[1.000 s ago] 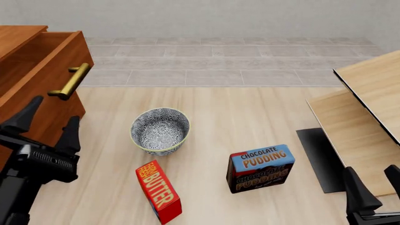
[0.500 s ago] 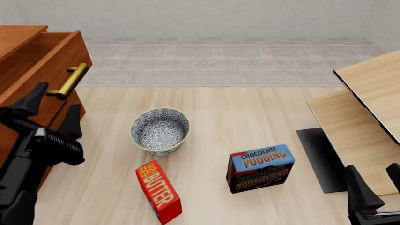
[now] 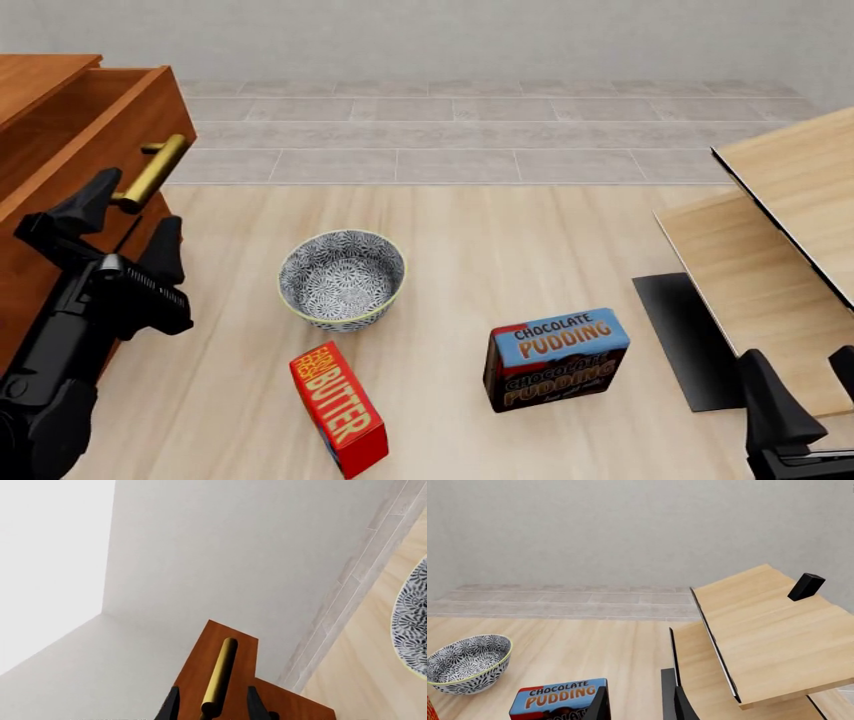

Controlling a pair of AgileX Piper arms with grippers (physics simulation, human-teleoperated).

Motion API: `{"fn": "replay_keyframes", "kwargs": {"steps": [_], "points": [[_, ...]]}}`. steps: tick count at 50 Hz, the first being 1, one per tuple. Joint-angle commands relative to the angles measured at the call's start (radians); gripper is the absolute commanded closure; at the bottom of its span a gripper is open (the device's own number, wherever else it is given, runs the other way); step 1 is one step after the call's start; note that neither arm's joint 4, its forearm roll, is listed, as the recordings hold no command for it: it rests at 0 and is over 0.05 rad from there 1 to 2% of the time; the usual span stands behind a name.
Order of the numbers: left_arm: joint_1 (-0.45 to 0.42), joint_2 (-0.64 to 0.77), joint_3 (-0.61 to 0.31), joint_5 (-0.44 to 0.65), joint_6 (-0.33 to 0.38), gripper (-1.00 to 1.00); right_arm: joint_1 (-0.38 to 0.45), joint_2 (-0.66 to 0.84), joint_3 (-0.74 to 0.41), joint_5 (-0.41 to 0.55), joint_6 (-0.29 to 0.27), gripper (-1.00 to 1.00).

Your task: Close the top drawer of the cabinet.

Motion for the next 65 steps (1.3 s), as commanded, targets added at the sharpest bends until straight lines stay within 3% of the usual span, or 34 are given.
{"fn": "replay_keyframes", "kwargs": {"steps": [1, 34, 65], "points": [[0.044, 0.031, 0.007, 0.0, -0.006, -1.0, -0.004, 0.0, -0.001, 0.0, 0.003, -1.0], [0.138, -0.034, 0.055, 0.0, 0.024, -1.0, 0.007, 0.0, -0.003, 0.002, -0.007, -1.0], [0.208, -0.012, 0.026, 0.0, 0.015, -1.0, -0.006, 0.0, 0.016, -0.007, -0.006, -1.0]]}}
